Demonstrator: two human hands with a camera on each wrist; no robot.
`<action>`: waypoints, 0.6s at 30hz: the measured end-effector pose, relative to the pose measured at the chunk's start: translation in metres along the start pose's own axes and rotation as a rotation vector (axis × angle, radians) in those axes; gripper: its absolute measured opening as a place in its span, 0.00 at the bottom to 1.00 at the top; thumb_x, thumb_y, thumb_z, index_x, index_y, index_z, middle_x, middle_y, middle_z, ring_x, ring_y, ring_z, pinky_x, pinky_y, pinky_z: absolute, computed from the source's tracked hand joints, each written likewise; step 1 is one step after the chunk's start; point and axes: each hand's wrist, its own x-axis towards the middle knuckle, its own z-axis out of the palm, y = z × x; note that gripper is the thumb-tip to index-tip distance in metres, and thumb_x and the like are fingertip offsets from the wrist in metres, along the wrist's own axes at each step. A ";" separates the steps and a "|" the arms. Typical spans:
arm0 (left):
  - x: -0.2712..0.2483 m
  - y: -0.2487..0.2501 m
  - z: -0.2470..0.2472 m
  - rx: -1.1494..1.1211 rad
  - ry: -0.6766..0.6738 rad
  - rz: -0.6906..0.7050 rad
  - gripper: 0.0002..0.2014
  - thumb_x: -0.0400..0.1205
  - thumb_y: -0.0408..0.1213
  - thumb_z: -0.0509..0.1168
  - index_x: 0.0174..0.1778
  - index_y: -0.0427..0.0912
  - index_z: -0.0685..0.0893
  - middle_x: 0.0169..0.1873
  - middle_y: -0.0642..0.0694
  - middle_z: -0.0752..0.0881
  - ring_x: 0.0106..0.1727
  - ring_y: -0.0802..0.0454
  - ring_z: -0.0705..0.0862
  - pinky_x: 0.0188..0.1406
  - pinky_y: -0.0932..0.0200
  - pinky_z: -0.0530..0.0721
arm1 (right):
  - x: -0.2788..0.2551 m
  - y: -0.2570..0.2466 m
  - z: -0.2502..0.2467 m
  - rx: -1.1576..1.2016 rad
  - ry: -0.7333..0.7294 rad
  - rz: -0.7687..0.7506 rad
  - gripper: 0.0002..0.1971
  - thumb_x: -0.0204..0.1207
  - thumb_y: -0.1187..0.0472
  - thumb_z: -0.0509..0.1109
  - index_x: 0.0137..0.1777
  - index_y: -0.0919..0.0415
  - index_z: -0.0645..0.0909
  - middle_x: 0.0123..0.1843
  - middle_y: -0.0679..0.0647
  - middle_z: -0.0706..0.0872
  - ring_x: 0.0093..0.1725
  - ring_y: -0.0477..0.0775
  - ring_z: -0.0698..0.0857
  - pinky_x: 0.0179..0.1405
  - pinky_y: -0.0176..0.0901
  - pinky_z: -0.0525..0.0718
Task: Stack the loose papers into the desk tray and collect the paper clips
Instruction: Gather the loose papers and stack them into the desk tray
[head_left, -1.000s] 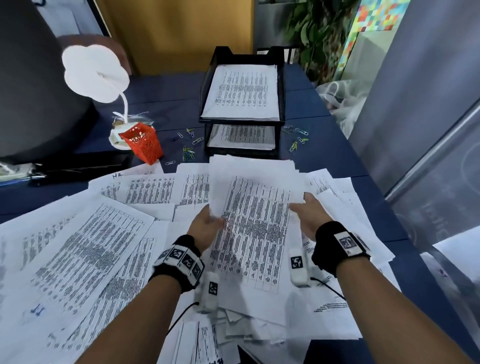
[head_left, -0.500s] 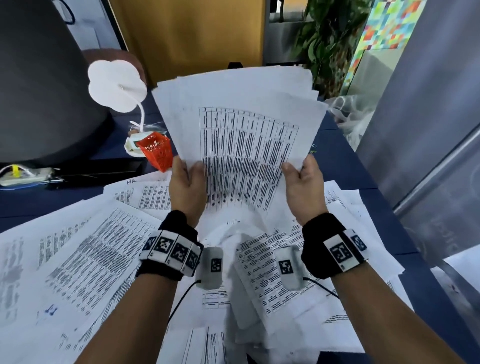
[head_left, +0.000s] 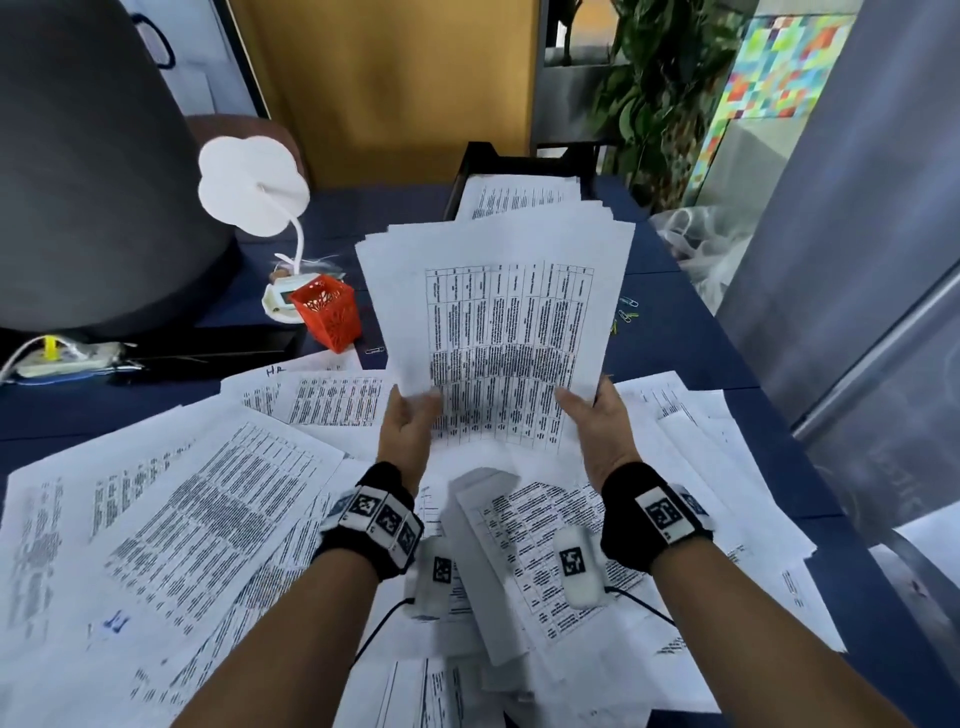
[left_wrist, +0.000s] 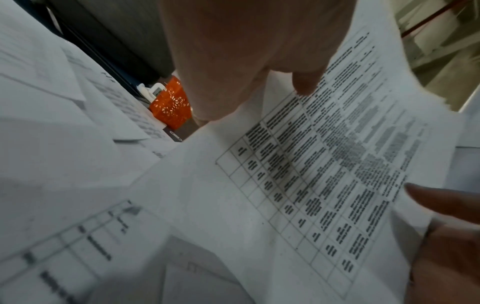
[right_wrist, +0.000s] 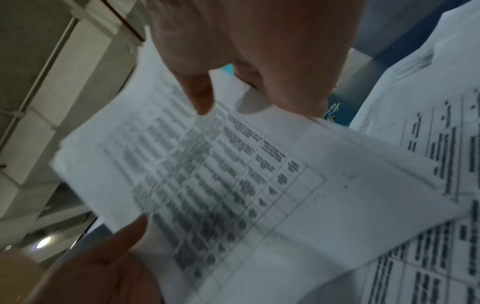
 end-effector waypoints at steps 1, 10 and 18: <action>0.001 -0.003 0.000 0.020 -0.006 -0.003 0.34 0.72 0.47 0.71 0.71 0.32 0.72 0.66 0.35 0.78 0.69 0.43 0.77 0.74 0.46 0.70 | 0.000 0.001 0.002 -0.034 0.000 -0.002 0.15 0.79 0.66 0.67 0.65 0.64 0.73 0.56 0.59 0.86 0.56 0.54 0.82 0.66 0.52 0.79; 0.018 0.070 -0.011 -0.010 -0.063 0.346 0.15 0.72 0.37 0.74 0.51 0.50 0.78 0.41 0.54 0.86 0.44 0.57 0.85 0.52 0.58 0.83 | 0.006 -0.031 0.005 -0.025 -0.009 -0.121 0.14 0.77 0.78 0.63 0.49 0.56 0.75 0.47 0.50 0.86 0.46 0.45 0.84 0.54 0.40 0.83; 0.012 0.106 0.012 0.009 -0.158 0.480 0.12 0.82 0.25 0.62 0.61 0.37 0.74 0.47 0.53 0.89 0.52 0.60 0.87 0.53 0.64 0.83 | 0.013 -0.066 0.023 -0.157 0.026 -0.342 0.09 0.83 0.69 0.59 0.57 0.57 0.74 0.53 0.48 0.85 0.54 0.46 0.83 0.63 0.43 0.80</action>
